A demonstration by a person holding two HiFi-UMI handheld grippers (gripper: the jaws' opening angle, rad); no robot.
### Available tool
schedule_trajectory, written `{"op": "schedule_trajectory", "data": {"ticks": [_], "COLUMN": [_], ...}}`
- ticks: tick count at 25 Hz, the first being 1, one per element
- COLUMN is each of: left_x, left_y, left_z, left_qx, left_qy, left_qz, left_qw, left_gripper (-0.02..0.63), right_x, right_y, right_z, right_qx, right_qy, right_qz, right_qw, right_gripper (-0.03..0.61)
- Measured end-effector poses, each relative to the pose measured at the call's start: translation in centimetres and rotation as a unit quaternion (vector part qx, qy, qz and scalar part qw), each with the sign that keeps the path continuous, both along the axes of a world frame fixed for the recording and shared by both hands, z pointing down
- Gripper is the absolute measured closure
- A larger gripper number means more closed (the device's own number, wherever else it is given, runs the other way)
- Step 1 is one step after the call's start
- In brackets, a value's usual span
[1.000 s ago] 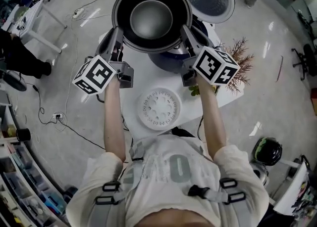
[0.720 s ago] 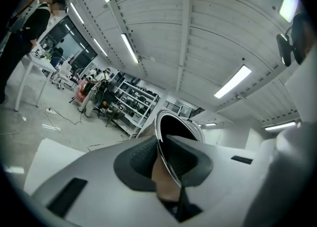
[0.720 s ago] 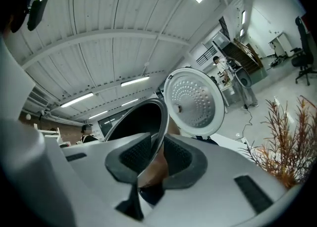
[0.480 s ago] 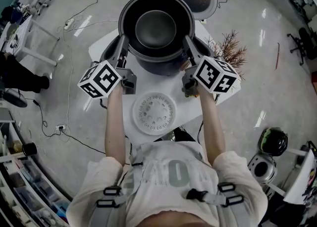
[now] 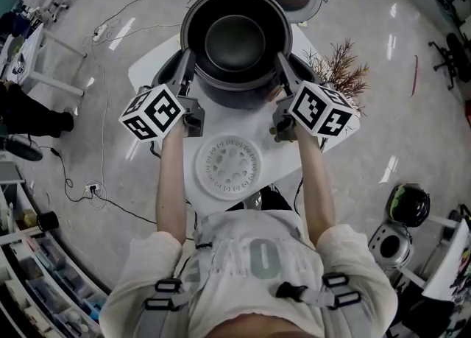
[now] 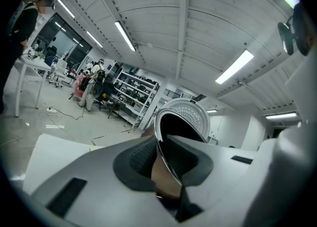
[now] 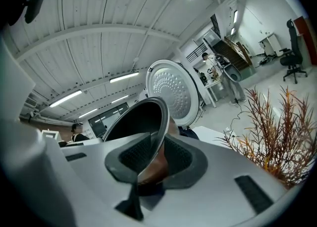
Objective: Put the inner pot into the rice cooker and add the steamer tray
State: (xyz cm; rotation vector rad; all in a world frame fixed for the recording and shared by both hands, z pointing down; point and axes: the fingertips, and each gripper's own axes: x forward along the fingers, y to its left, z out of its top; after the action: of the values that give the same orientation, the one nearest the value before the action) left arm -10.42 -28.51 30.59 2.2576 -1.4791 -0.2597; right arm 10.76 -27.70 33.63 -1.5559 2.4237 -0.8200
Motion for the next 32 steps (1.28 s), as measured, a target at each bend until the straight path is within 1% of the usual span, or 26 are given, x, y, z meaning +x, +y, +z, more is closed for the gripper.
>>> {"op": "schedule_trajectory", "data": {"ticks": [12,23,27,32], "left_x": [0.4,0.3,0.1,0.1], "left_y": [-1.6,-2.5,-2.7,-3.1], "left_z": [2.2,4.5,4.8,5.0], "left_qx": [-0.028,-0.049,-0.047,-0.040], "left_qy": [-0.025,-0.059,-0.068,-0.099], "left_qz": [0.001,-0.007,-0.008,-0.013], "left_qw": [0.9993,0.9970,0.9965,0.9941], "left_gripper": [0.554,0.549,0.549,0.546], "right_x": [0.2,0.1,-0.2,-0.4], "right_y": [-0.9,-1.9,-2.1,-2.5], "right_z": [2.2,4.3,4.6,4.5], "right_qx": [-0.034,-0.062,-0.063,-0.058], "right_qy": [0.016,0.038,0.050,0.076], "right_qz": [0.007,0.002,-0.002,0.002], "right_qw": [0.999,0.997,0.997,0.995], "right_gripper": [0.483,0.480,0.476,0.476]}}
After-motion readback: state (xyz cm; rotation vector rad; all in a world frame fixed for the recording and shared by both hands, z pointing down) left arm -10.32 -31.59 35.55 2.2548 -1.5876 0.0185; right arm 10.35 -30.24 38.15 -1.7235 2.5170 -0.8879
